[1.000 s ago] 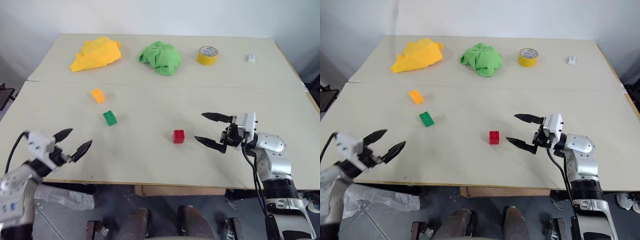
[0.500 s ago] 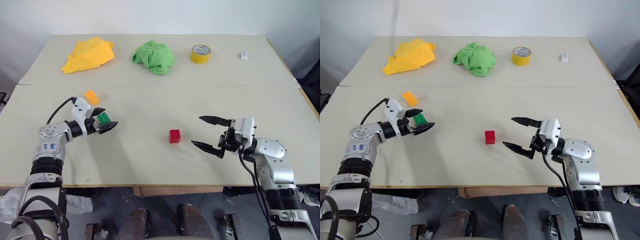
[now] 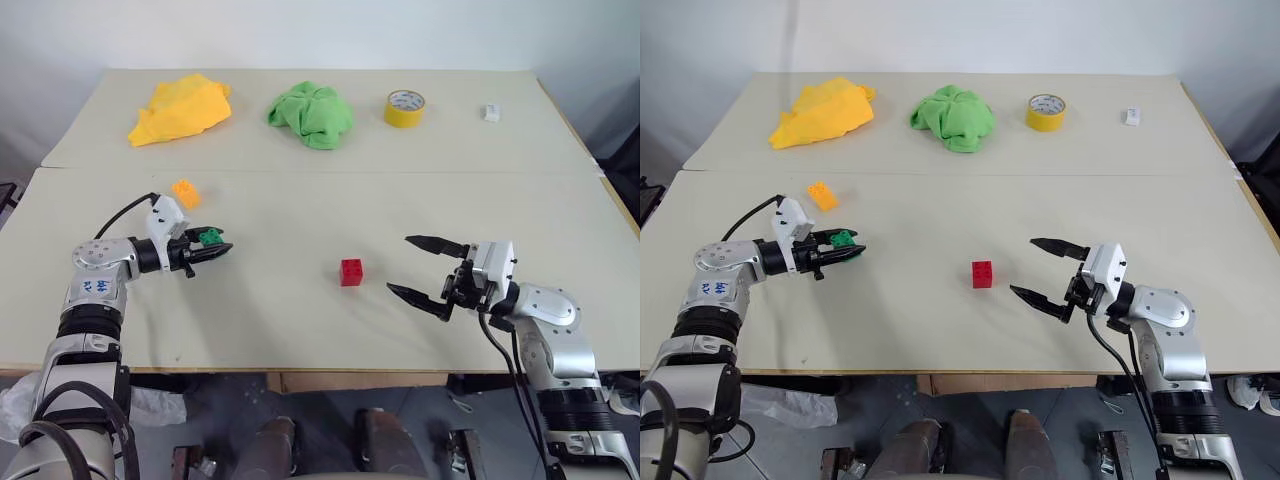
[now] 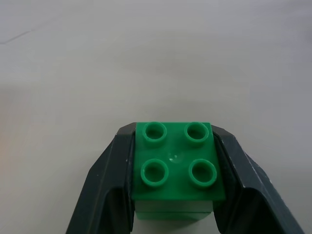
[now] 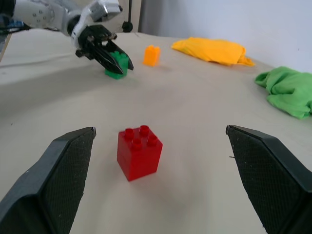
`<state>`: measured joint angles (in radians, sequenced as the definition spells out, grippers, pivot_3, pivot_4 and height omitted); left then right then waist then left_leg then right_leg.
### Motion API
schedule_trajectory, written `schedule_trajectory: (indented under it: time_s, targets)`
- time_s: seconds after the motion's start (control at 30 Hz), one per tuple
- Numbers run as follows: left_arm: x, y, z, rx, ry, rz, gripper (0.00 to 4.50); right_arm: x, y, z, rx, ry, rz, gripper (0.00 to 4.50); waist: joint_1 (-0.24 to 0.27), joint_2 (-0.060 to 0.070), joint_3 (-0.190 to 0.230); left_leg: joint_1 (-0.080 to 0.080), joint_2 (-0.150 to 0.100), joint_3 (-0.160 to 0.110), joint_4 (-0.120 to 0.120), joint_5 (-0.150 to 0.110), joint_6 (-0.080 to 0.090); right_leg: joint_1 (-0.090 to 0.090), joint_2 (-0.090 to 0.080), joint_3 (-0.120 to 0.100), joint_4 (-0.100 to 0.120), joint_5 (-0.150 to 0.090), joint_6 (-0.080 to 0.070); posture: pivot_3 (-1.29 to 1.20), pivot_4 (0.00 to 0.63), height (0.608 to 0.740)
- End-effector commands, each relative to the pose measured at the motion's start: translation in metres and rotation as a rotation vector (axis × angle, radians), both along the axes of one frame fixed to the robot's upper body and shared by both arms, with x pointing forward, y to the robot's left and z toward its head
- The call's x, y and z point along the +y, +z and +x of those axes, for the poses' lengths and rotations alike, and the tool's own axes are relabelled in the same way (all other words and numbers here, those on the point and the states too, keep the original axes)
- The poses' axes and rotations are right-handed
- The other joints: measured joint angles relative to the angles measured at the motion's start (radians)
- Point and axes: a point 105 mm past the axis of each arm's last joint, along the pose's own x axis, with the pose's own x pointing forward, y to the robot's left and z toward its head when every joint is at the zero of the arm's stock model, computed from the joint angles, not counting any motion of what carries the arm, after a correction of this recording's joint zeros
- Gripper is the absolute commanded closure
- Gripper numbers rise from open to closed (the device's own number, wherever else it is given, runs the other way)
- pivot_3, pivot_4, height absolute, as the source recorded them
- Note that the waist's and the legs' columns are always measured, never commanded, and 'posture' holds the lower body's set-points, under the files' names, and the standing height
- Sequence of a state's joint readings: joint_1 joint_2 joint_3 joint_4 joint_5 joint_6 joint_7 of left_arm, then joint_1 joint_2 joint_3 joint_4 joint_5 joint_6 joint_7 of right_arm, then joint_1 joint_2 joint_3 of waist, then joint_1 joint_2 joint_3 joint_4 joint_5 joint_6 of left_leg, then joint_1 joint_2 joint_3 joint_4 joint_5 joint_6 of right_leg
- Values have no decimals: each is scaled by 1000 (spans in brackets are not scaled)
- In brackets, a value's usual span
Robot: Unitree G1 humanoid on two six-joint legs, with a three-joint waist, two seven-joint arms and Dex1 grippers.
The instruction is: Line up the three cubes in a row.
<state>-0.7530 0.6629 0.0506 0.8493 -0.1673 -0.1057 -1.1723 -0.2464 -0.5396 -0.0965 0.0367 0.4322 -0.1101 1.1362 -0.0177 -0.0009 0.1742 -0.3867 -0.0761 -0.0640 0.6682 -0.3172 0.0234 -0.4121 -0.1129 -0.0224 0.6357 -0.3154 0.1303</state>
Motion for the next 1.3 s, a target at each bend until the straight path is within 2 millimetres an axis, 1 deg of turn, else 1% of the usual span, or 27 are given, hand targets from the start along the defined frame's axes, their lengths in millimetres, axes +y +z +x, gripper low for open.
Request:
schedule_trajectory:
  time_s: [0.03, 0.13, 0.23, 0.33, 0.37, 0.4, 0.5, 0.6, 0.7, 0.83, 1.13, 1.27, 1.3]
  targets:
    - [-41, 29, -3, -97, -237, 112, 2968, -13, 15, -5, -63, -27, -11, 0, 15, 0, 0, 0, 0, 0, 1, 0, 0, 0, 0, 0, 0, 0, 0, 0, 150, 740]
    - [-70, 33, -4, -109, -340, 140, 2968, -19, 14, -6, -58, -42, -26, 0, 25, 0, 0, -1, -1, 0, 3, 0, 1, 1, 0, 0, 0, 0, 0, 0, 150, 740]
    - [-105, 29, -3, -96, -412, 143, 2968, -24, 12, -8, -54, -58, -38, 0, 27, 0, 0, -1, -2, 0, 3, -1, 2, 1, 0, 0, 0, 0, 0, 0, 150, 740]
    - [-128, 18, -2, -96, -441, 158, 2968, -24, 11, -12, -51, -63, -42, 0, 26, -1, 0, -1, -2, 0, 4, -1, 2, 1, 0, 0, 0, 0, 0, 0, 150, 740]
    - [-132, 16, -3, -101, -448, 165, 2968, -24, 11, -14, -51, -63, -44, 0, 23, -1, 0, -1, -1, 0, 4, -1, 2, 1, 0, 0, 0, 0, 0, 0, 150, 740]
    - [-134, 13, -3, -102, -450, 178, 2968, -25, 11, -15, -50, -64, -46, 0, 18, -1, 0, -1, -1, 0, 4, -1, 2, 1, 1, 0, 0, 0, 0, 0, 150, 740]
    - [-136, -4, -12, -70, -498, 227, 2968, -29, 13, -20, -49, -82, -52, 0, 14, -1, 0, -1, 0, 2, 3, 0, 1, 0, 1, 1, 0, 0, 0, 0, 150, 740]
    - [-142, -8, -16, -46, -509, 179, 2968, -36, 14, -22, -42, -111, -55, 0, 18, -1, 0, 0, 1, 3, 4, 0, 1, 1, 1, 2, 1, 0, 0, 0, 150, 740]
    - [-145, -12, -17, -37, -527, 191, 2968, -37, 10, -28, -7, -101, -71, 0, 27, -1, 0, -1, 0, 3, 6, 0, 2, 1, 1, 2, 1, 0, 0, 0, 150, 740]
    - [-145, -14, -18, -33, -531, 197, 2968, -39, 8, -32, 16, -106, -78, 0, 38, -1, 0, -1, 0, 2, 7, -1, 2, 2, 1, 2, 1, 0, 1, 0, 150, 740]
    - [-141, -9, -21, -36, -556, 201, 2968, -32, 4, -33, 37, -96, -67, 0, 40, -1, 1, -1, 0, 3, 8, -1, 2, 2, 1, 2, 1, 0, 1, 0, 150, 740]
    - [-140, -9, -20, -35, -545, 199, 2968, -26, 3, -31, 37, -82, -62, 0, 41, -1, 1, -1, 0, 3, 8, -1, 2, 2, 1, 2, 1, 0, 1, 0, 150, 740]
    - [-141, -8, -19, -44, -544, 191, 2618, -25, 3, -30, 37, -77, -61, 0, 41, -1, 1, -1, 0, 2, 8, -1, 2, 2, 1, 2, 1, 0, 1, 0, 150, 740]
